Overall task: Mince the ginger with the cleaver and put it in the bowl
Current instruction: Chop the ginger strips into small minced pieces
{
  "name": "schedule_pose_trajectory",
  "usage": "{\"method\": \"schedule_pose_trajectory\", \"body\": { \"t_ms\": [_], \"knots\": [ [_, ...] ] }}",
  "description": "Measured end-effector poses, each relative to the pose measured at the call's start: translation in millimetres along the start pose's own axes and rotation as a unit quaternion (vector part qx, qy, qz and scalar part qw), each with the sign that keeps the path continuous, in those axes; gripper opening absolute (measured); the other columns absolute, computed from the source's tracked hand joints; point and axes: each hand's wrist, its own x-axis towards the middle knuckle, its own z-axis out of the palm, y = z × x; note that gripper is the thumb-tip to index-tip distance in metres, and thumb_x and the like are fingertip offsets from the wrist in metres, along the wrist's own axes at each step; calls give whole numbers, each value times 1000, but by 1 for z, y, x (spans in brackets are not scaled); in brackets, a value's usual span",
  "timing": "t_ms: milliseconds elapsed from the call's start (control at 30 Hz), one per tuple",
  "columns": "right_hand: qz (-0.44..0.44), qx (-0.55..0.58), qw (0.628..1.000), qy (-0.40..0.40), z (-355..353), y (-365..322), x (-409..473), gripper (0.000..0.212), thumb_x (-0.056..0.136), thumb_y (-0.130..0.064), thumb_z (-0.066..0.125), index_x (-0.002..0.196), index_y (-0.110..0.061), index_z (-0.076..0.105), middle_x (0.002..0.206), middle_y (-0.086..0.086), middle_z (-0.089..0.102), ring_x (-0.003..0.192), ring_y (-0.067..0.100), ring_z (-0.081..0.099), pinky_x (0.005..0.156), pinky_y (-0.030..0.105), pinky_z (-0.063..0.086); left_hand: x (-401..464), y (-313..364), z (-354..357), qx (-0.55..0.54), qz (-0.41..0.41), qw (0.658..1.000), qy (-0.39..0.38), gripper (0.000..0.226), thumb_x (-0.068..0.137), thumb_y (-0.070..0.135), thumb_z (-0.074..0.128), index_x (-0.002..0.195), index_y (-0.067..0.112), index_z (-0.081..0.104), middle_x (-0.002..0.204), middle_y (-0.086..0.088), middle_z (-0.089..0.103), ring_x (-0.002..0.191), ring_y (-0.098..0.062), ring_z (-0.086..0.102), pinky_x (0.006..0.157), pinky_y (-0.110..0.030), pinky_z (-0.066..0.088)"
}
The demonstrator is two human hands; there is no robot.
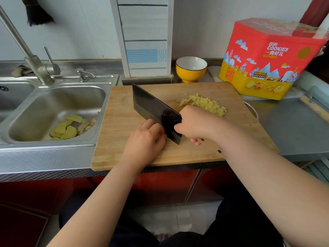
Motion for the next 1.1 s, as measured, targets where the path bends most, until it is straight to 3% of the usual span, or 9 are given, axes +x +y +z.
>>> {"method": "schedule_pose_trajectory", "body": {
  "t_ms": [167, 333, 433, 533, 600, 800, 933, 1100],
  "knots": [
    [5, 9, 1000, 14, -11, 5, -10, 35, 98, -21, 47, 65, -17, 37, 50, 8, 56, 34, 16, 50, 42, 20, 40, -8, 1, -5, -9, -16, 999, 37, 8, 83, 19, 66, 86, 14, 61, 96, 1, 58, 65, -8, 42, 54, -23, 34],
    [-17, 4, 1000, 10, -15, -3, -20, 36, 97, -18, 47, 64, -18, 34, 49, 7, 55, 31, 13, 48, 42, 21, 41, -9, 0, -3, 11, -1, 1000, 14, 7, 83, 18, 65, 81, 12, 62, 88, -2, 57, 67, -20, 55, 54, -26, 37],
    [-18, 3, 1000, 2, -11, -5, -20, 28, 97, -17, 46, 70, -14, 39, 51, 8, 55, 34, 14, 49, 41, 20, 41, -9, 0, -2, 20, 4, 1000, 11, 7, 82, 18, 64, 80, 11, 62, 85, -2, 57, 68, -22, 56, 53, -26, 38],
    [-11, 1, 1000, -11, -7, -6, -16, 10, 98, -17, 45, 92, -8, 45, 52, 9, 55, 37, 17, 51, 43, 22, 43, -9, -1, -1, 23, 7, 1000, 15, 9, 82, 19, 60, 78, 11, 62, 82, -2, 56, 68, -23, 55, 54, -25, 35],
    [-7, -2, 1000, -16, -4, -6, -14, 10, 97, -16, 45, 99, -6, 47, 52, 9, 55, 38, 19, 51, 44, 22, 43, -9, -1, -1, 23, 10, 1000, 16, 15, 83, 24, 55, 78, 12, 61, 81, -2, 56, 67, -23, 55, 54, -25, 34],
    [-7, -1, 1000, -19, 8, -7, -9, 6, 96, -14, 45, 102, -15, 42, 51, 7, 54, 30, 14, 47, 38, 17, 37, -8, 0, 0, 28, 10, 999, 18, 7, 79, 18, 65, 78, 11, 63, 80, -2, 57, 65, -23, 56, 52, -25, 35],
    [11, 31, 999, -7, 3, 3, -5, 12, 96, -15, 47, 93, -4, 49, 55, 10, 58, 39, 21, 53, 42, 21, 42, -8, 0, -2, 13, 13, 1000, 12, 9, 81, 20, 64, 78, 12, 62, 82, -1, 57, 66, -21, 55, 53, -26, 38],
    [4, 49, 999, 10, -3, 7, -11, 10, 97, -19, 48, 98, -10, 45, 58, 10, 59, 40, 20, 54, 41, 21, 41, -13, 1, -7, -11, 4, 1000, 27, 10, 85, 23, 60, 81, 14, 60, 90, 4, 57, 61, -15, 55, 47, -29, 43]
  ]
}}
